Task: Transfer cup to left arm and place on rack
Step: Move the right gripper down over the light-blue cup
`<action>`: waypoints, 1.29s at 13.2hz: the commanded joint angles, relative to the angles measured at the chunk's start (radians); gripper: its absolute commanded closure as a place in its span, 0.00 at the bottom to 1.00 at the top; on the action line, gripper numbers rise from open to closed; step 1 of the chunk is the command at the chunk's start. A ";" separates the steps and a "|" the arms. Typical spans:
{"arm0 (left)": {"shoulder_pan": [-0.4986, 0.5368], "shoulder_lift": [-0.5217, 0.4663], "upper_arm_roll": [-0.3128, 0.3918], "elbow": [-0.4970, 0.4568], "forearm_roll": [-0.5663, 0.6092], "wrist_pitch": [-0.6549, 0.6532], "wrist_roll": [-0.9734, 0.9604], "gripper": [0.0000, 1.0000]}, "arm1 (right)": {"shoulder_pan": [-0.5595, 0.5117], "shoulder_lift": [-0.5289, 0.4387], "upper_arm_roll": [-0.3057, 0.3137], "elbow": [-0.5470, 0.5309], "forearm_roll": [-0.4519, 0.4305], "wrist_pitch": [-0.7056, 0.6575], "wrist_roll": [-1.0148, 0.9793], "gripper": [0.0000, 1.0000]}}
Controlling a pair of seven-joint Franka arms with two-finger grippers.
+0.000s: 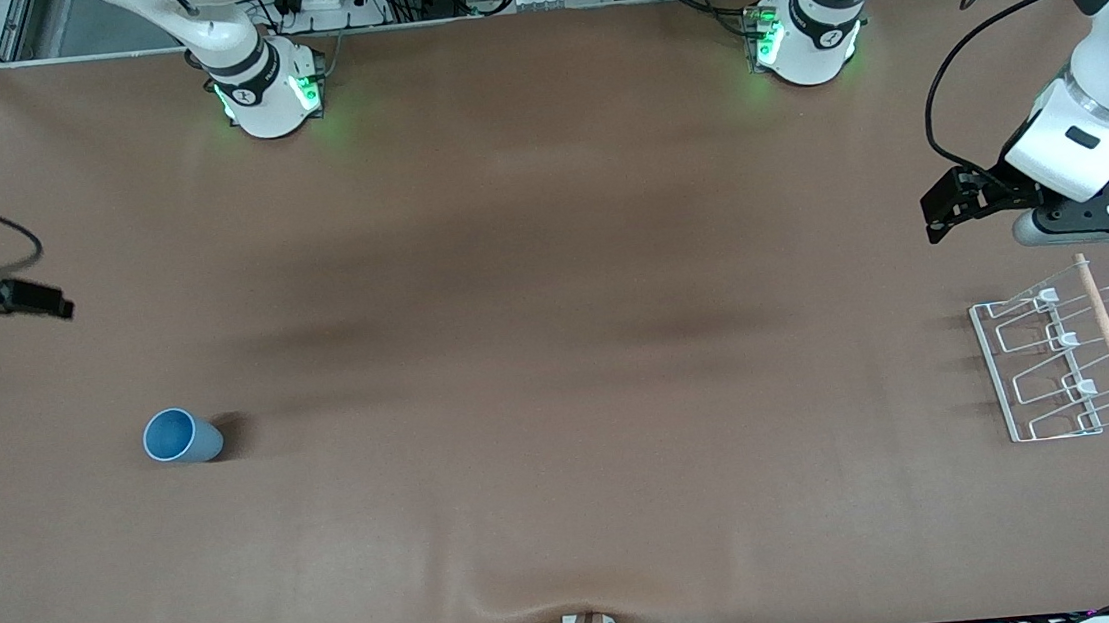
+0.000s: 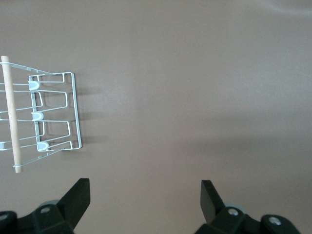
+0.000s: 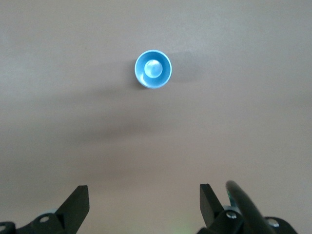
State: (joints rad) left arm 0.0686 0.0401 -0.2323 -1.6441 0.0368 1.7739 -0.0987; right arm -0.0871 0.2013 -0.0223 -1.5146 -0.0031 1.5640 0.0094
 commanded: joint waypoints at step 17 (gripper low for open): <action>0.020 0.021 -0.002 0.020 -0.003 -0.017 0.020 0.00 | -0.077 0.325 0.016 -0.121 -0.009 0.467 -0.006 0.00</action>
State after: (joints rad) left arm 0.0902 0.0504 -0.2313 -1.6431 0.0369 1.7733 -0.0963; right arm -0.1482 0.5290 -0.0222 -1.6203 -0.0031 2.0160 0.0086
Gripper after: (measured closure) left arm 0.000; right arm 0.000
